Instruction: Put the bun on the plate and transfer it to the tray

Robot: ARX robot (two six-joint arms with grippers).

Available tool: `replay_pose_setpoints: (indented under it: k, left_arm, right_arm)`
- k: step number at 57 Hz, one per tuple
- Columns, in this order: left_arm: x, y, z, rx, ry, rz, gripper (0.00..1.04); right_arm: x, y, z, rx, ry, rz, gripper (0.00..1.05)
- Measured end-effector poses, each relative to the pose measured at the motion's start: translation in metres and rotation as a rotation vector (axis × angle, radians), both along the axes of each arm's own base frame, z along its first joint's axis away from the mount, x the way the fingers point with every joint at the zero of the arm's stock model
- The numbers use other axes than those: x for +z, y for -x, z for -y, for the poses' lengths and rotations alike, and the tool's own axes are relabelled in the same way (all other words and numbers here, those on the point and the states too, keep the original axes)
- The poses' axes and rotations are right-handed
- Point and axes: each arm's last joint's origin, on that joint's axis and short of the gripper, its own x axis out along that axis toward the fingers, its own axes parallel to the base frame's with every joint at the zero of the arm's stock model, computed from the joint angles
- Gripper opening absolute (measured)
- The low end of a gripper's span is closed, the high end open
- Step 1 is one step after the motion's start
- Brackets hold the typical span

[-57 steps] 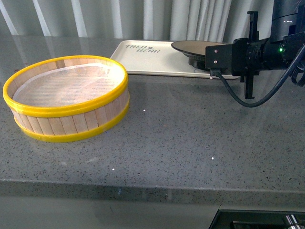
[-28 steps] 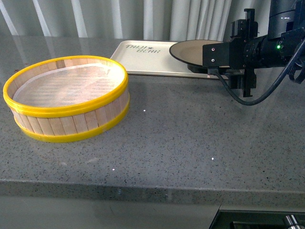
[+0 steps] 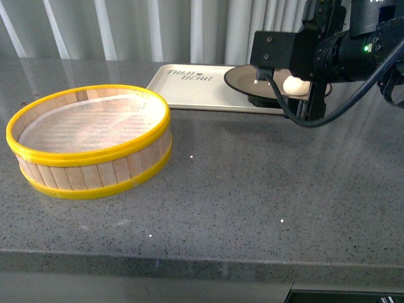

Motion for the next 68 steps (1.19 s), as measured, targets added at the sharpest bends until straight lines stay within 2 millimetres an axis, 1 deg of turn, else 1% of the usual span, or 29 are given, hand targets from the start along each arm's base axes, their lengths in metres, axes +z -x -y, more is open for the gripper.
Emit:
replay_pose_setpoints:
  k: [4,12,14,15,17,18,20,21,23,26,28,30,32,34,36,38,39,41,42,45,46,48,50,57,62,68]
  left_arm:
    - [0.000,0.000,0.000,0.000,0.000,0.000,0.98]
    - [0.000,0.000,0.000,0.000,0.000,0.000,0.98]
    - [0.000,0.000,0.000,0.000,0.000,0.000,0.98]
    - [0.000,0.000,0.000,0.000,0.000,0.000,0.98]
    - [0.000,0.000,0.000,0.000,0.000,0.000,0.98]
    - [0.000,0.000,0.000,0.000,0.000,0.000,0.98]
    - [0.000,0.000,0.000,0.000,0.000,0.000,0.98]
    - [0.000,0.000,0.000,0.000,0.000,0.000,0.98]
    - [0.000,0.000,0.000,0.000,0.000,0.000,0.98]
    - [0.000,0.000,0.000,0.000,0.000,0.000,0.98]
    - [0.000,0.000,0.000,0.000,0.000,0.000,0.98]
    - [0.000,0.000,0.000,0.000,0.000,0.000,0.98]
    - [0.000,0.000,0.000,0.000,0.000,0.000,0.98]
    - [0.000,0.000,0.000,0.000,0.000,0.000,0.98]
    - [0.000,0.000,0.000,0.000,0.000,0.000,0.98]
    - [0.000,0.000,0.000,0.000,0.000,0.000,0.98]
    - [0.000,0.000,0.000,0.002,0.000,0.000,0.98]
    - [0.000,0.000,0.000,0.002,0.000,0.000,0.98]
    - [0.000,0.000,0.000,0.002,0.000,0.000,0.98]
    - [0.000,0.000,0.000,0.002,0.000,0.000,0.98]
    - [0.000,0.000,0.000,0.002,0.000,0.000,0.98]
    - [0.000,0.000,0.000,0.001,0.000,0.000,0.98]
    - [0.000,0.000,0.000,0.000,0.000,0.000,0.98]
    - [0.000,0.000,0.000,0.000,0.000,0.000,0.98]
    - [0.000,0.000,0.000,0.000,0.000,0.000,0.98]
    - [0.000,0.000,0.000,0.000,0.000,0.000,0.98]
  right_arm:
    - [0.014,0.010,-0.002,-0.059,-0.077,-0.017,0.96]
    - [0.051,0.044,-0.004,-0.169,-0.362,-0.087,0.96]
    - [0.063,0.058,-0.003,-0.201,-0.462,-0.092,0.96]
    - [0.066,0.062,-0.002,-0.209,-0.489,-0.091,0.96]
    - [0.079,0.077,-0.001,-0.239,-0.585,-0.075,0.96]
    - [0.082,0.081,0.000,-0.251,-0.623,-0.074,0.96]
    - [0.093,0.097,0.002,-0.279,-0.730,-0.058,0.96]
    - [0.096,0.101,0.003,-0.279,-0.744,-0.051,0.96]
    - [0.106,0.113,0.005,-0.288,-0.842,-0.042,0.96]
    - [0.119,0.122,0.007,-0.284,-0.930,-0.017,0.96]
    - [0.123,0.124,0.007,-0.287,-0.969,-0.012,0.96]
    - [0.122,0.124,0.008,-0.298,-0.990,-0.010,0.96]
    - [0.119,0.125,0.009,-0.321,-1.037,0.030,0.92]
    - [0.109,0.128,0.013,-0.362,-1.119,0.090,0.85]
    - [0.100,0.132,0.017,-0.369,-1.181,0.104,0.80]
    - [0.089,0.140,0.023,-0.371,-1.231,0.112,0.72]
    - [0.086,0.143,0.024,-0.372,-1.236,0.114,0.71]
    - [0.078,0.153,0.031,-0.373,-1.269,0.115,0.63]
    - [0.076,0.155,0.032,-0.372,-1.275,0.115,0.62]
    - [0.067,0.171,0.042,-0.372,-1.300,0.121,0.51]
    - [0.066,0.173,0.043,-0.373,-1.304,0.123,0.49]
    - [0.061,0.181,0.048,-0.378,-1.312,0.127,0.42]
    - [0.054,0.192,0.056,-0.381,-1.323,0.133,0.31]
    - [0.028,0.223,0.068,-0.383,-1.320,0.105,0.01]
    - [0.018,0.239,0.075,-0.390,-1.324,0.111,0.02]
    - [0.011,0.252,0.080,-0.390,-1.325,0.113,0.02]
